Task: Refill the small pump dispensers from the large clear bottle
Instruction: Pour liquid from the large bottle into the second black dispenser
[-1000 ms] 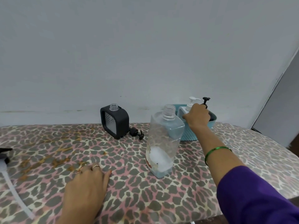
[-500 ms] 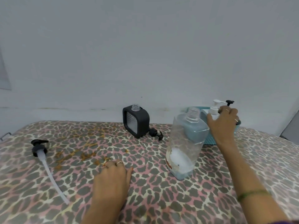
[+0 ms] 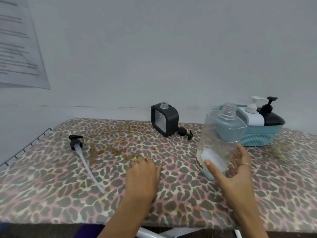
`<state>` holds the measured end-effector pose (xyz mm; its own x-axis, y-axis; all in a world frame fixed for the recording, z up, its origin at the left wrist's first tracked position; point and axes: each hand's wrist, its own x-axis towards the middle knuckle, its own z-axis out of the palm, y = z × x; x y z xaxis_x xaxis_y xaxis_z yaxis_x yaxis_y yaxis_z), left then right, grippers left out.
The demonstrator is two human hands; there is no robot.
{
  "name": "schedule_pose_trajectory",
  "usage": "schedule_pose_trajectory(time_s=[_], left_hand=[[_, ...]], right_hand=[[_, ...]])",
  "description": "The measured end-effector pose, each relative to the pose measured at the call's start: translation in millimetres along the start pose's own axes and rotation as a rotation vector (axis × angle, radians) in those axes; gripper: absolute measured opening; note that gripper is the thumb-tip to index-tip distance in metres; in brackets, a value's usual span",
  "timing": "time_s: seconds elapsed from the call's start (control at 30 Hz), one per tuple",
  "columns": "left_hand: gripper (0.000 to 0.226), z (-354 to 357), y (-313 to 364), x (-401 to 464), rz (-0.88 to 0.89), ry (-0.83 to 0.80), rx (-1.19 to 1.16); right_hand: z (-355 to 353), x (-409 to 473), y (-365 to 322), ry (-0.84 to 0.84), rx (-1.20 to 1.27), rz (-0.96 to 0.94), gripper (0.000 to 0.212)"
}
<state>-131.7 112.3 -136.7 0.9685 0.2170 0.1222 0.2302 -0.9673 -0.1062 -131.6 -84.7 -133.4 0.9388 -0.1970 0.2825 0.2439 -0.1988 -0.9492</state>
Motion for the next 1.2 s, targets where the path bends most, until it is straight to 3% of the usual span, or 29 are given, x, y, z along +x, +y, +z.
schedule_pose_trajectory(time_s=[0.23,0.57,0.77,0.97,1.13,1.2], left_hand=[[0.051,1.0,-2.4,-1.8,0.011,0.043,-0.015],[0.043,-10.5,-2.9,1.9,0.035,-0.013,-0.042],[0.044,-34.4,0.2,49.6,-0.033,0.017,-0.141],[0.072,-47.1,31.9,102.8,0.128,0.103,-0.333],[0.07,-33.5,51.7,135.0,0.125,0.136,-0.374],[0.057,-33.1,54.1,141.5,0.122,0.153,-0.394]], right_hand=[[17.3,12.2,-3.2,0.121,-0.038,-0.02,0.072],[45.6,-12.1,-4.1,0.019,-0.043,-0.05,0.063],[46.7,-9.6,4.1,-0.013,-0.041,-0.059,0.077],[46.6,-7.9,8.1,-0.014,-0.038,-0.054,0.078],[48.1,-8.6,11.5,-0.033,-0.047,-0.067,0.081],[48.0,-6.9,14.2,-0.029,-0.055,-0.077,0.08]])
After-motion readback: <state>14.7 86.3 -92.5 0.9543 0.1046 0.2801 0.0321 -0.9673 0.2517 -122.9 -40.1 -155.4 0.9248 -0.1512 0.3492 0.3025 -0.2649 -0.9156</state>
